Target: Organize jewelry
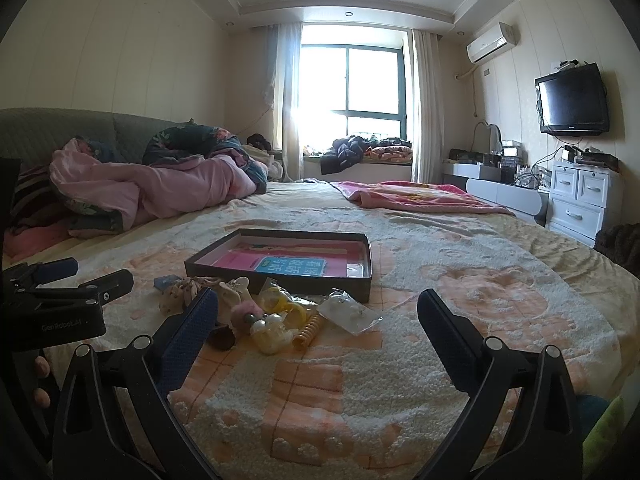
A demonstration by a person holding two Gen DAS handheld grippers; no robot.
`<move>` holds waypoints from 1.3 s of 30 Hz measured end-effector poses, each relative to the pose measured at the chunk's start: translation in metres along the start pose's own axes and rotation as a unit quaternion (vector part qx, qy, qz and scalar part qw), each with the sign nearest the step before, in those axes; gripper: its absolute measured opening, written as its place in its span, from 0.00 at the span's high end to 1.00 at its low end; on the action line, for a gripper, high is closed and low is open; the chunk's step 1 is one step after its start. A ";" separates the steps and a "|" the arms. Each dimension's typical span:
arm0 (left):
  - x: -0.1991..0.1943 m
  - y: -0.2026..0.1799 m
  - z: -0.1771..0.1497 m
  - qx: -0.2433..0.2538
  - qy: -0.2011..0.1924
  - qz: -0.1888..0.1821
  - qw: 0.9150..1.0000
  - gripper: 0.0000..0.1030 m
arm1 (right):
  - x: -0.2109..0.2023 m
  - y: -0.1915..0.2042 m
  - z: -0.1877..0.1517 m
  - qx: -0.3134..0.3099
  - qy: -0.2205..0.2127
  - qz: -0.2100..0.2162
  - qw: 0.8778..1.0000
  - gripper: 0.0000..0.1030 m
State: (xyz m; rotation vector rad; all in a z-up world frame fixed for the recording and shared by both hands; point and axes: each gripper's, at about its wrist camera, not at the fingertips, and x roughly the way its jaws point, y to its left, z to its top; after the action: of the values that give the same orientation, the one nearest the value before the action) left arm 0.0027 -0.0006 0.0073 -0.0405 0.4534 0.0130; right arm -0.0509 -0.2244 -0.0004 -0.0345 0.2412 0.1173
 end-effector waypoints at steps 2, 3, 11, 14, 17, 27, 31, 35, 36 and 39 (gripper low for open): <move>-0.002 0.000 0.001 0.002 -0.004 -0.002 1.000 0.10 | 0.000 0.000 0.000 0.000 0.000 0.001 1.000 0.06; -0.002 0.000 0.001 0.002 -0.004 -0.002 1.000 0.10 | 0.000 0.000 0.000 0.000 0.000 0.001 1.000 0.06; -0.001 0.000 0.001 0.002 -0.007 -0.002 1.000 0.10 | -0.001 0.000 0.001 0.000 -0.002 -0.001 1.000 0.06; -0.001 0.002 0.001 0.002 -0.008 -0.002 1.000 0.10 | -0.001 0.000 0.002 0.000 -0.002 -0.001 1.000 0.06; -0.002 0.002 0.001 0.002 -0.009 -0.003 1.000 0.10 | -0.002 0.000 0.001 -0.001 -0.003 0.000 1.000 0.06; -0.002 0.002 0.001 0.002 -0.010 -0.003 1.000 0.10 | -0.002 0.000 0.002 0.000 -0.003 -0.001 1.000 0.06; -0.002 0.002 0.000 0.002 -0.010 -0.003 1.000 0.10 | -0.002 0.000 0.001 0.000 -0.003 0.000 1.000 0.06; -0.003 0.002 0.000 0.002 -0.010 -0.002 1.000 0.10 | -0.001 0.001 0.001 0.000 -0.002 0.002 1.000 0.06; -0.003 0.001 0.000 0.002 -0.010 -0.003 1.000 0.10 | -0.001 0.001 0.001 -0.001 -0.001 0.002 1.000 0.06; -0.003 0.001 0.000 0.003 -0.010 -0.002 1.000 0.10 | -0.001 0.001 0.001 0.001 -0.001 0.003 1.000 0.06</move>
State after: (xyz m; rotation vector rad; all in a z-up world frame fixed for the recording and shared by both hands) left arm 0.0004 0.0006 0.0087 -0.0364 0.4324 0.0083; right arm -0.0516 -0.2239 0.0005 -0.0319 0.2403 0.1224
